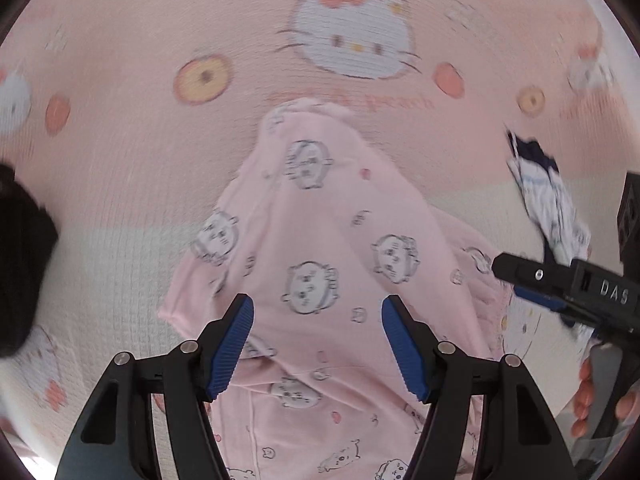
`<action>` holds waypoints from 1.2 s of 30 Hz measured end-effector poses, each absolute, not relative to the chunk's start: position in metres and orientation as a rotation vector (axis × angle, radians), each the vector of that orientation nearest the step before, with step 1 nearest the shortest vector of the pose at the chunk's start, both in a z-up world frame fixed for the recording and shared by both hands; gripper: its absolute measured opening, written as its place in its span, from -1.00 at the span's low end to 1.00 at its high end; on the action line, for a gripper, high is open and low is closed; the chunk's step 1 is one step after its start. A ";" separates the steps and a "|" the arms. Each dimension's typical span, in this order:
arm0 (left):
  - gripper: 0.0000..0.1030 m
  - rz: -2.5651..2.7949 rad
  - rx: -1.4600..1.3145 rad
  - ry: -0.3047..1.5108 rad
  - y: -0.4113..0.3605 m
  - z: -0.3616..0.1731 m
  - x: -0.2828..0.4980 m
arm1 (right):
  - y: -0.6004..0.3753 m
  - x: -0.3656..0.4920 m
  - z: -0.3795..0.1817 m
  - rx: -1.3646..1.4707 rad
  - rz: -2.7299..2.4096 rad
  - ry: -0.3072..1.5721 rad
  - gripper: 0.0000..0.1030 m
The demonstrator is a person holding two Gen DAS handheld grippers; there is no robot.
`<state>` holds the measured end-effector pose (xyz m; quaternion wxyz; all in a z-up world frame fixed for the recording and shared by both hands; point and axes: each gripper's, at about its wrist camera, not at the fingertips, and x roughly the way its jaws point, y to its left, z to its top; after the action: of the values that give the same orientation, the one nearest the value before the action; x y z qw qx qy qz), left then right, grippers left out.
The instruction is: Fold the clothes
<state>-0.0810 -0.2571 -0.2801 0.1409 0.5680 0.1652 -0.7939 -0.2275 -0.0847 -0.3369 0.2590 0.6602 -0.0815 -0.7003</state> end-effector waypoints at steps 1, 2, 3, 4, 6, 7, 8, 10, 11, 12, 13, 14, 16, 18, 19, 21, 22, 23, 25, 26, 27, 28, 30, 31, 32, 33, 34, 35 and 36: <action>0.25 -2.304 1.654 0.455 -0.250 -0.279 -0.085 | -0.075 -0.229 -0.338 1.793 -1.903 -0.250 0.48; 0.25 -2.321 1.669 0.446 -0.244 -0.278 -0.089 | -0.065 -0.232 -0.340 1.800 -1.908 -0.283 0.48; 0.25 -2.337 1.684 0.436 -0.237 -0.277 -0.093 | -0.055 -0.234 -0.342 1.807 -1.914 -0.317 0.48; 0.25 -2.353 1.700 0.427 -0.230 -0.276 -0.098 | -0.047 -0.237 -0.344 1.815 -1.920 -0.355 0.48; 0.25 -2.369 1.729 0.403 -0.216 -0.276 -0.105 | -0.031 -0.242 -0.350 1.830 -1.934 -0.427 0.48; 0.25 -2.380 1.740 0.388 -0.208 -0.276 -0.109 | -0.022 -0.244 -0.352 1.834 -1.939 -0.463 0.48; 0.25 -2.389 1.752 0.374 -0.201 -0.276 -0.112 | -0.014 -0.246 -0.354 1.837 -1.944 -0.500 0.48; 0.25 -2.400 1.776 0.348 -0.188 -0.278 -0.118 | -0.001 -0.249 -0.359 1.831 -1.945 -0.582 0.48; 0.25 -2.405 1.788 0.335 -0.182 -0.278 -0.121 | 0.003 -0.251 -0.361 1.826 -1.933 -0.631 0.48; 0.25 -2.410 1.799 0.324 -0.176 -0.280 -0.125 | 0.008 -0.253 -0.364 1.820 -1.919 -0.680 0.48; 0.25 -2.412 1.811 0.317 -0.170 -0.283 -0.130 | 0.009 -0.254 -0.366 1.814 -1.897 -0.718 0.48; 0.25 -2.418 1.826 0.312 -0.165 -0.285 -0.133 | 0.009 -0.256 -0.370 1.808 -1.873 -0.753 0.48; 0.25 -2.435 1.859 0.304 -0.156 -0.289 -0.138 | 0.006 -0.258 -0.376 1.794 -1.805 -0.809 0.48; 0.25 -2.461 1.896 0.289 -0.146 -0.292 -0.145 | 0.003 -0.260 -0.383 1.782 -1.741 -0.859 0.48; 0.25 -2.475 1.917 0.280 -0.140 -0.294 -0.147 | 0.003 -0.261 -0.387 1.774 -1.709 -0.892 0.48; 0.25 -2.489 1.955 0.267 -0.130 -0.301 -0.153 | 0.000 -0.262 -0.395 1.783 -1.673 -0.936 0.48; 0.25 -2.484 1.979 0.270 -0.127 -0.306 -0.156 | 0.002 -0.262 -0.397 1.797 -1.667 -0.943 0.48; 0.25 -2.467 2.007 0.283 -0.125 -0.312 -0.158 | 0.004 -0.262 -0.400 1.808 -1.668 -0.950 0.48; 0.25 -2.430 2.050 0.314 -0.121 -0.325 -0.163 | 0.008 -0.265 -0.405 1.820 -1.664 -0.985 0.48; 0.25 -2.417 2.058 0.322 -0.120 -0.330 -0.165 | 0.010 -0.265 -0.407 1.818 -1.658 -1.006 0.48; 0.25 -2.406 2.064 0.328 -0.118 -0.334 -0.166 | 0.012 -0.265 -0.408 1.808 -1.654 -1.021 0.48; 0.25 -2.400 2.067 0.332 -0.116 -0.338 -0.167 | 0.014 -0.266 -0.408 1.799 -1.657 -1.033 0.48; 0.25 -2.388 2.080 0.335 -0.113 -0.345 -0.169 | 0.019 -0.266 -0.406 1.783 -1.662 -1.065 0.48; 0.25 -2.381 2.079 0.322 -0.111 -0.348 -0.170 | 0.020 -0.266 -0.407 1.777 -1.654 -1.092 0.48; 0.25 -2.371 2.073 0.288 -0.109 -0.351 -0.171 | 0.021 -0.266 -0.408 1.774 -1.635 -1.119 0.48; 0.25 -2.364 2.063 0.253 -0.107 -0.354 -0.172 | 0.022 -0.266 -0.409 1.775 -1.615 -1.138 0.48; 0.25 -2.365 2.049 0.219 -0.105 -0.356 -0.173 | 0.020 -0.266 -0.409 1.778 -1.596 -1.149 0.48; 0.25 -2.366 2.034 0.184 -0.102 -0.357 -0.173 | 0.019 -0.266 -0.408 1.781 -1.585 -1.148 0.48; 0.25 -2.367 2.018 0.150 -0.100 -0.359 -0.173 | 0.017 -0.266 -0.408 1.781 -1.577 -1.148 0.48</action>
<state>-0.1733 -0.0999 -0.3592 0.0135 0.6480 0.0482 -0.7600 -0.2664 0.0174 -0.4078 0.2475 0.6532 -0.4213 -0.5784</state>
